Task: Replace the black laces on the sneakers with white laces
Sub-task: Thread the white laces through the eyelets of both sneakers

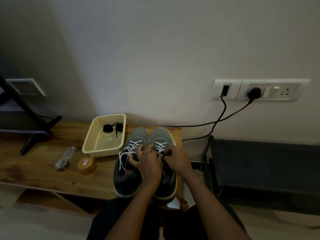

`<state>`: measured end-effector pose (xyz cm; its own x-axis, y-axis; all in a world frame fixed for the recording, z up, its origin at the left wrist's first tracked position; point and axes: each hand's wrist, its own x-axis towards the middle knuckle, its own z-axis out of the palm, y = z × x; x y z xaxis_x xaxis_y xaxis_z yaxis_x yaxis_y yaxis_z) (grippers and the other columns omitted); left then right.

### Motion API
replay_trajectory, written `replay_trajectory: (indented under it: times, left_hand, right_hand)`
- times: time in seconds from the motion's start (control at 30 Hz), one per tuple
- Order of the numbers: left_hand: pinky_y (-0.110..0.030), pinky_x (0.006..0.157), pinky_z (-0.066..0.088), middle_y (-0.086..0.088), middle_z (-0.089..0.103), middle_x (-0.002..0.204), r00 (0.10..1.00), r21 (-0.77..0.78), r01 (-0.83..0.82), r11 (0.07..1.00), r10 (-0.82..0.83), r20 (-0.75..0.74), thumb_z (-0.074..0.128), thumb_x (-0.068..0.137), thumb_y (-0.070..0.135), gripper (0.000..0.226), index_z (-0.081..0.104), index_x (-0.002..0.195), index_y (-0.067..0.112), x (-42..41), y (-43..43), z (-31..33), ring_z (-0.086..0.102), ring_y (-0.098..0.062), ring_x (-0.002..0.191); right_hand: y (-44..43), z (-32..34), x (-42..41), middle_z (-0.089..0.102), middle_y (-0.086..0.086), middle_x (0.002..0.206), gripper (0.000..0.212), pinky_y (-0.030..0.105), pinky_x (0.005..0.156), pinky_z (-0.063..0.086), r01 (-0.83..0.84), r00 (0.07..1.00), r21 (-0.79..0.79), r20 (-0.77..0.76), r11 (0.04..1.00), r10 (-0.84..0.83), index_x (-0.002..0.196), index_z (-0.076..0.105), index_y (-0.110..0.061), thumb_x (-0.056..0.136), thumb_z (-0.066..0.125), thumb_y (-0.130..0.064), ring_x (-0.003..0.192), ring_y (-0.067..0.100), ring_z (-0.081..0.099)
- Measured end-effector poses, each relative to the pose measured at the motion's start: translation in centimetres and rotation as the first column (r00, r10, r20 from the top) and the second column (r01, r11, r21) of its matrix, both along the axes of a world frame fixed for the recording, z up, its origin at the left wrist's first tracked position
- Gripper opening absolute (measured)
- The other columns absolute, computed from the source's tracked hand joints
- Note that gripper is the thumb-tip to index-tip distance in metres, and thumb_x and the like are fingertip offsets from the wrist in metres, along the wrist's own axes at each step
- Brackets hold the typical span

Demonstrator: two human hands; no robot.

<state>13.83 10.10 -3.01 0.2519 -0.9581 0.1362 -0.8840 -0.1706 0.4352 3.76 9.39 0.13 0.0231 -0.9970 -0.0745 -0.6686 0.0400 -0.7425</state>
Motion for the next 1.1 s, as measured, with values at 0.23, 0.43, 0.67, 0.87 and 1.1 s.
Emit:
replay_trajectory:
  times: [0.23,0.43,0.67,0.87,1.1]
  left_hand:
    - [-0.036,0.103,-0.012,0.003,0.023,0.151,0.997,-0.021,0.003,1.000,-0.005,-0.075,0.056,0.092,0.032,0.033,0.054,0.125,0.032,0.0,-0.3,0.1,0.003,-0.019,0.144]
    - [-0.036,0.105,-0.011,0.014,0.036,0.145,0.995,-0.060,0.098,0.993,-0.098,0.000,0.052,0.093,0.031,0.029,0.057,0.122,0.030,0.2,-0.2,0.6,0.008,-0.010,0.142]
    - [-0.031,0.103,-0.017,0.011,0.031,0.149,0.987,-0.061,0.162,0.985,-0.161,0.027,0.052,0.092,0.035,0.033,0.053,0.125,0.037,0.6,-0.2,0.5,0.007,-0.012,0.144]
    - [-0.043,0.105,-0.007,0.017,0.038,0.144,0.965,-0.040,0.215,0.976,-0.205,0.165,0.052,0.093,0.030,0.021,0.068,0.106,0.028,0.2,1.1,2.3,0.012,-0.016,0.141]
    - [-0.040,0.105,-0.005,0.018,0.037,0.144,0.981,-0.028,0.137,0.990,-0.132,0.140,0.053,0.093,0.037,0.022,0.067,0.108,0.030,0.6,1.8,2.7,0.011,-0.016,0.142]
  right_hand:
    - [-0.2,-0.2,0.0,0.066,0.010,0.093,0.012,0.038,0.076,0.051,-0.003,1.000,0.009,-0.001,1.000,0.003,0.091,0.067,-0.008,0.083,0.061,-0.013,0.088,0.025,0.061]
    - [-0.2,-0.4,0.2,0.060,0.009,0.082,0.009,0.034,0.069,0.047,-0.028,1.000,0.018,-0.001,0.999,0.028,0.089,0.062,-0.006,0.082,0.061,-0.011,0.080,0.024,0.058]
    - [-0.2,-0.3,0.0,0.057,0.007,0.075,0.003,0.033,0.067,0.046,-0.014,0.999,0.031,0.050,0.999,0.012,0.084,0.063,-0.006,0.082,0.061,-0.007,0.074,0.020,0.055]
    - [-0.2,-0.2,-0.1,0.054,-0.002,0.074,0.011,0.023,0.062,0.042,-0.004,0.998,0.037,0.055,0.999,0.002,0.078,0.059,-0.016,0.085,0.061,-0.008,0.074,0.012,0.053]
    - [-0.4,-0.2,-0.2,0.064,0.007,0.084,0.007,0.025,0.066,0.043,0.037,0.997,0.066,0.072,0.997,-0.042,0.085,0.069,-0.008,0.083,0.062,-0.006,0.077,0.016,0.056]
